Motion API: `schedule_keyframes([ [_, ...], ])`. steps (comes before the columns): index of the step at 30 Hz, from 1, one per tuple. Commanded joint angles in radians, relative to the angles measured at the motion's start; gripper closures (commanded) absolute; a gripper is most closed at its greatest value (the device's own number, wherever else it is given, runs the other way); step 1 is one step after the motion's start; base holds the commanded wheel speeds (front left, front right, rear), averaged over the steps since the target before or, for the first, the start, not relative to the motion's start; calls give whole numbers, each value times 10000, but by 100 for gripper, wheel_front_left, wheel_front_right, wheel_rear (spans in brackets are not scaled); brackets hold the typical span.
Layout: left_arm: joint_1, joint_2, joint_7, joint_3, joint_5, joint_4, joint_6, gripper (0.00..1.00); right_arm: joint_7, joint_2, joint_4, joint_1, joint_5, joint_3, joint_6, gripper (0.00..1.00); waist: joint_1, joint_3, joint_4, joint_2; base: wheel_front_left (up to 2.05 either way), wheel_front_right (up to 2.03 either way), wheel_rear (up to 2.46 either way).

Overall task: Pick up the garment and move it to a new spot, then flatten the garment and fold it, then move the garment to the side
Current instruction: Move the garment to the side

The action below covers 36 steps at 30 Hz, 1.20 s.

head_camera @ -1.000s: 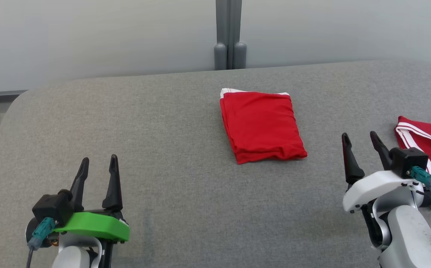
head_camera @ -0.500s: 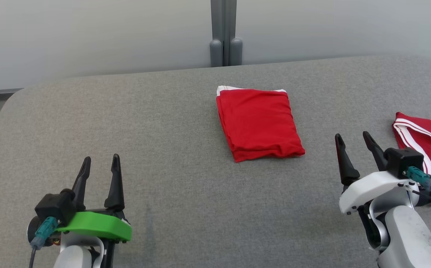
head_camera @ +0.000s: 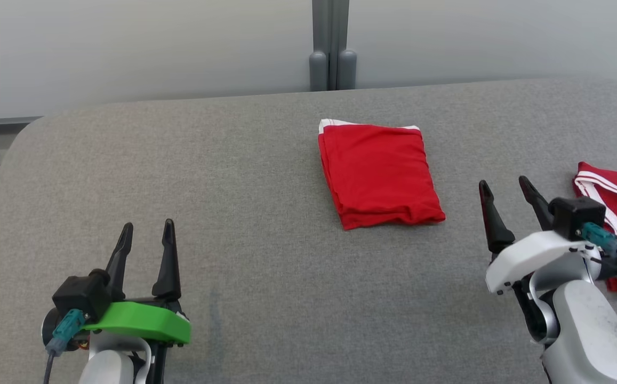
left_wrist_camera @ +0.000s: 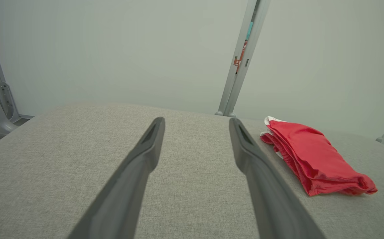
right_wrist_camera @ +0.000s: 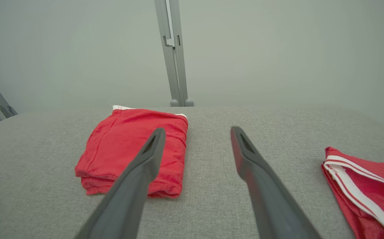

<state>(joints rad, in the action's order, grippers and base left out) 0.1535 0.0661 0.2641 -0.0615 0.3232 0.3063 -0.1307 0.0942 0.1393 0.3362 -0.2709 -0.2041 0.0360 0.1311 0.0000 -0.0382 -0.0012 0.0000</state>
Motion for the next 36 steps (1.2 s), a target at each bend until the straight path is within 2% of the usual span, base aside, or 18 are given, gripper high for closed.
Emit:
schedule_keyframes([
  [1,153,-1,-7,44,28,-40,8,0,-101,46,34,-252,51,2,-11,0,0,-115,63,0,0,0,0],
  [9,631,-31,-6,-250,96,-366,8,0,-2330,304,875,-2119,-274,-180,-8,0,0,-938,598,0,0,0,0],
  [11,814,-53,-6,-306,107,-682,8,0,-3059,558,1302,-2612,-631,14,-8,0,0,-1236,820,0,0,0,0],
  [15,1054,-72,-6,-563,148,-988,8,0,-3843,811,2135,-3480,-1022,-75,-12,0,0,-1781,1235,0,0,0,0],
  [24,1501,-124,-6,-881,156,-1069,8,0,-4390,666,4320,-4638,-1044,-537,-9,0,0,-2535,1961,0,0,0,0],
  [34,1500,-139,-7,-868,58,-840,8,0,-4969,434,6421,-5019,-809,-599,-18,0,0,-2460,1993,0,0,0,0],
  [35,1454,-138,-7,-853,35,-809,8,0,-4957,446,6564,-5092,-772,-658,-18,53,0,-2418,1939,0,0,0,0],
  [36,1414,-137,-7,-844,26,-788,8,0,-4948,480,6641,-5145,-692,-621,-18,98,0,-2381,1884,0,0,0,0],
])
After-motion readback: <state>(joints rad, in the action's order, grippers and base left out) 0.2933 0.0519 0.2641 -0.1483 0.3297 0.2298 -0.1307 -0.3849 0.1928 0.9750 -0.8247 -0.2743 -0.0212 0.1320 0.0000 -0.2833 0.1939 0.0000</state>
